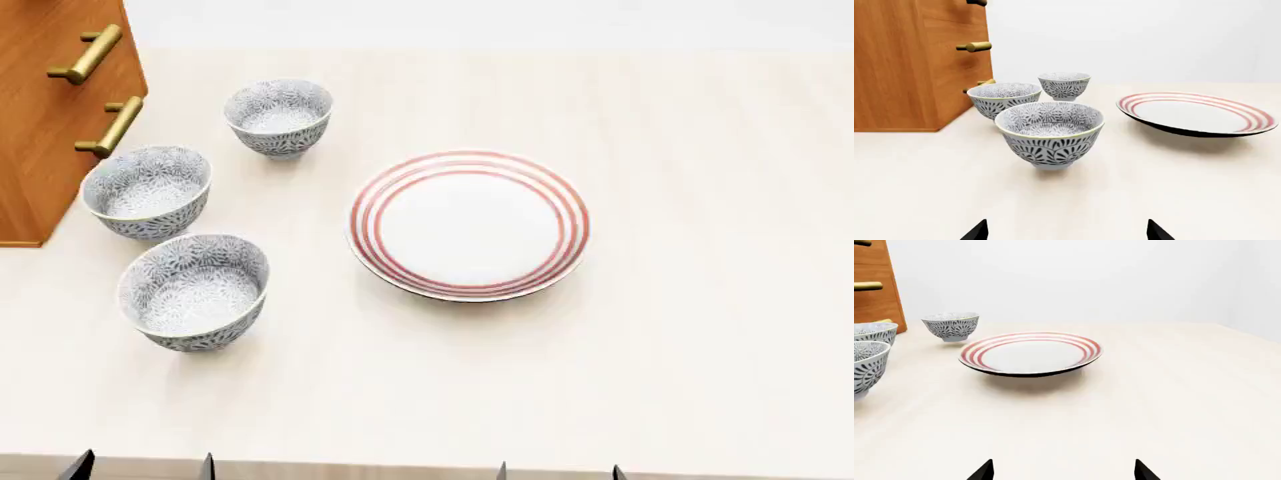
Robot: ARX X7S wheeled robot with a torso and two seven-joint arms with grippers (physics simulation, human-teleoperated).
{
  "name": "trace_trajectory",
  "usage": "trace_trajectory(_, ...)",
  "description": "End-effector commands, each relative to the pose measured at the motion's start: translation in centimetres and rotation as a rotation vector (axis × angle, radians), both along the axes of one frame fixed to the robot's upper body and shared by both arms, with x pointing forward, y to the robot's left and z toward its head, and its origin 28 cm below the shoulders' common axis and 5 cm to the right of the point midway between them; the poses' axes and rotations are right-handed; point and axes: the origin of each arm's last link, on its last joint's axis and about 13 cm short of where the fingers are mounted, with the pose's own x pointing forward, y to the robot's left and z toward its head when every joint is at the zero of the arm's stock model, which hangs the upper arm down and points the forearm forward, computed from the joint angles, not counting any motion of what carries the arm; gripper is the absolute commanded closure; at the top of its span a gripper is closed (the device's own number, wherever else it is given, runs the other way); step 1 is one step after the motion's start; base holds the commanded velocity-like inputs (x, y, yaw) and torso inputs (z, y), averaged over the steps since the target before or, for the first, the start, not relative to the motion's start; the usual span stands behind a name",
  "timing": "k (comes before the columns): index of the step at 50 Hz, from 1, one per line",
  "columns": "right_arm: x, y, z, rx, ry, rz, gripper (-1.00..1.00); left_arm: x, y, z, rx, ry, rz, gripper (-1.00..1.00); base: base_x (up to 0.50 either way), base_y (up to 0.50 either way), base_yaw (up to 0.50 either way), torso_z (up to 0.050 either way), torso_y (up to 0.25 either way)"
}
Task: Pick up the bowl and put it in the front on the plate.
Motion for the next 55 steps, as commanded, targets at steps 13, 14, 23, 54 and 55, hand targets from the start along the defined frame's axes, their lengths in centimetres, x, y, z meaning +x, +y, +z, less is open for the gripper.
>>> trace_trajectory(13, -0.1, 0.0, -0.2, 0.006, 0.019, -0.005, -1.00, 0.0, 0.1, -0.2, -0.010, 0.003, 0.005, -1.00, 0.00, 0.00, 0.00, 0.000, 0.000)
trace_trajectory(14, -0.1, 0.0, -0.2, 0.006, 0.020, -0.005, -1.00, 0.0, 0.1, -0.2, -0.010, 0.004, 0.005, -1.00, 0.00, 0.00, 0.00, 0.000, 0.000)
trace_trajectory(23, -0.3, -0.2, 1.0, 0.038, -0.145, -0.058, -1.00, -0.4, 0.1, 0.8, 0.027, -0.142, 0.055, -1.00, 0.00, 0.00, 0.00, 0.000, 0.000)
trace_trajectory(54, -2.4, 0.0, 4.9, 0.069, -0.657, -0.029, -1.00, -2.7, -0.1, 5.7, 0.158, -0.723, 0.155, -1.00, 0.19, 0.00, 0.00, 0.000, 0.000)
trace_trajectory(55, -2.3, 0.0, 4.9, 0.068, -0.656, -0.028, -1.00, -2.7, -0.1, 5.7, 0.157, -0.722, 0.155, -1.00, 0.50, 0.00, 0.00, 0.000, 0.000)
